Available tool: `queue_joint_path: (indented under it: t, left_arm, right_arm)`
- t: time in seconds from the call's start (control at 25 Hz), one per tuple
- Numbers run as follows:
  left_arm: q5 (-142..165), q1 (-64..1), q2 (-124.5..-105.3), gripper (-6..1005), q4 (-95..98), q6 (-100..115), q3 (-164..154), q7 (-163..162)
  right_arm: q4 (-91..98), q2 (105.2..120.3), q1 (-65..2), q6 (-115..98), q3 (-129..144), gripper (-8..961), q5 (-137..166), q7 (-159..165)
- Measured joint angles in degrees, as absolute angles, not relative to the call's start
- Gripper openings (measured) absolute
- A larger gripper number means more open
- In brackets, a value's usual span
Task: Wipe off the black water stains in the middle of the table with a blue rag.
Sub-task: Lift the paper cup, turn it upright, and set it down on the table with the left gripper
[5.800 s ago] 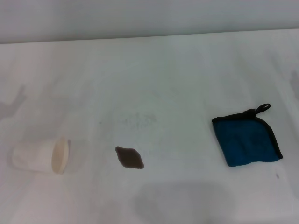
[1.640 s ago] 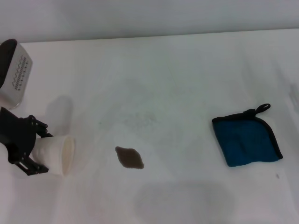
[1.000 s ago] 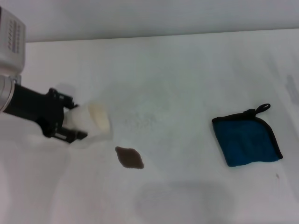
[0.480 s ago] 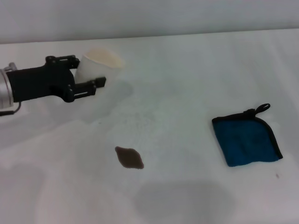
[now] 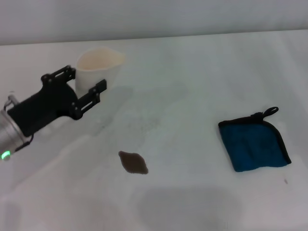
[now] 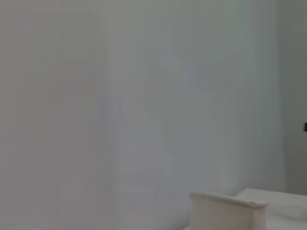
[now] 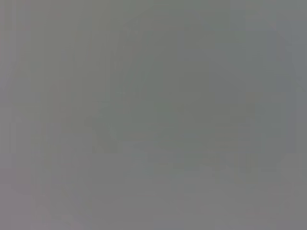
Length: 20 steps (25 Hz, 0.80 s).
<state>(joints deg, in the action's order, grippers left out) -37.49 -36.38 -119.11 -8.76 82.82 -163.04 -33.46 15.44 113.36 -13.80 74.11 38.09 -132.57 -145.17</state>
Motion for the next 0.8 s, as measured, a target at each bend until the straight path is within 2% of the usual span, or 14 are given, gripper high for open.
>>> queue_joint_path:
  t: [0.48,0.8]
  left_arm:
    - [-45.48,-24.61,-119.31,557,1.46,77.53,-163.04,-23.61]
    - [-47.36,-22.17,-119.42,560,5.02,71.52,-162.94,-21.22]
  right_arm:
    - [18.46,113.89,-15.65,72.7,38.73,720,-130.34,-145.39]
    - [18.49,113.85,-16.31,71.84,38.77,720,-130.34,-145.55]
